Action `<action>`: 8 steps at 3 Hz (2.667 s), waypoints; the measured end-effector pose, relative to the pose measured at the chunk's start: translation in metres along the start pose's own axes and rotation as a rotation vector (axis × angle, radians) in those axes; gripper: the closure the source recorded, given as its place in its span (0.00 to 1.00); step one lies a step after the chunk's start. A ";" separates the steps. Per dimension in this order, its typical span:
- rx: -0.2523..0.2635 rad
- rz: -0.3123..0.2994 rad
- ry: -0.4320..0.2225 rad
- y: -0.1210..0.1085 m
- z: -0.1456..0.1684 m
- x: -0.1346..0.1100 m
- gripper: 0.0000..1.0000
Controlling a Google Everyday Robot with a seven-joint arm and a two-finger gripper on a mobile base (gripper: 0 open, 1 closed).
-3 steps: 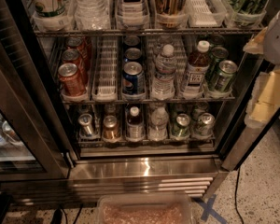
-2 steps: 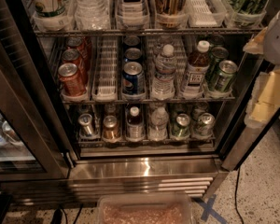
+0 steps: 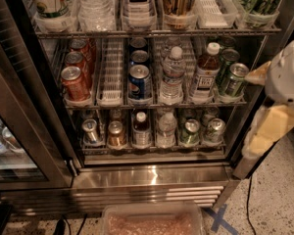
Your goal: Pick blue plastic bottle from middle shelf of fridge
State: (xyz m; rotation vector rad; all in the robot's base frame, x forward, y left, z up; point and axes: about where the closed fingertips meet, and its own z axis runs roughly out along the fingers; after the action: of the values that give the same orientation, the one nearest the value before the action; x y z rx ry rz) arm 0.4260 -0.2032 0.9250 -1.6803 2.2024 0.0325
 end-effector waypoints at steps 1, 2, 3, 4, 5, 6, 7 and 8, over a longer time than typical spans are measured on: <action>0.034 -0.007 -0.073 0.013 0.028 0.005 0.00; 0.093 -0.040 -0.161 0.019 0.049 0.005 0.00; 0.164 -0.038 -0.226 0.010 0.061 0.002 0.00; 0.164 -0.038 -0.226 0.010 0.061 0.002 0.00; 0.213 0.015 -0.265 0.003 0.070 0.000 0.00; 0.296 0.151 -0.315 -0.024 0.092 0.003 0.00; 0.375 0.260 -0.348 -0.048 0.101 0.005 0.00; 0.412 0.338 -0.423 -0.061 0.106 0.005 0.00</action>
Offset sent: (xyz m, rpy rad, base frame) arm -0.0038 0.0193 -0.0757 0.1957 -0.2624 0.0851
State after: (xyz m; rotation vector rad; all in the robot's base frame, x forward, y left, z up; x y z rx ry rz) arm 0.5106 -0.2006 0.8371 -0.9691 1.9731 0.0180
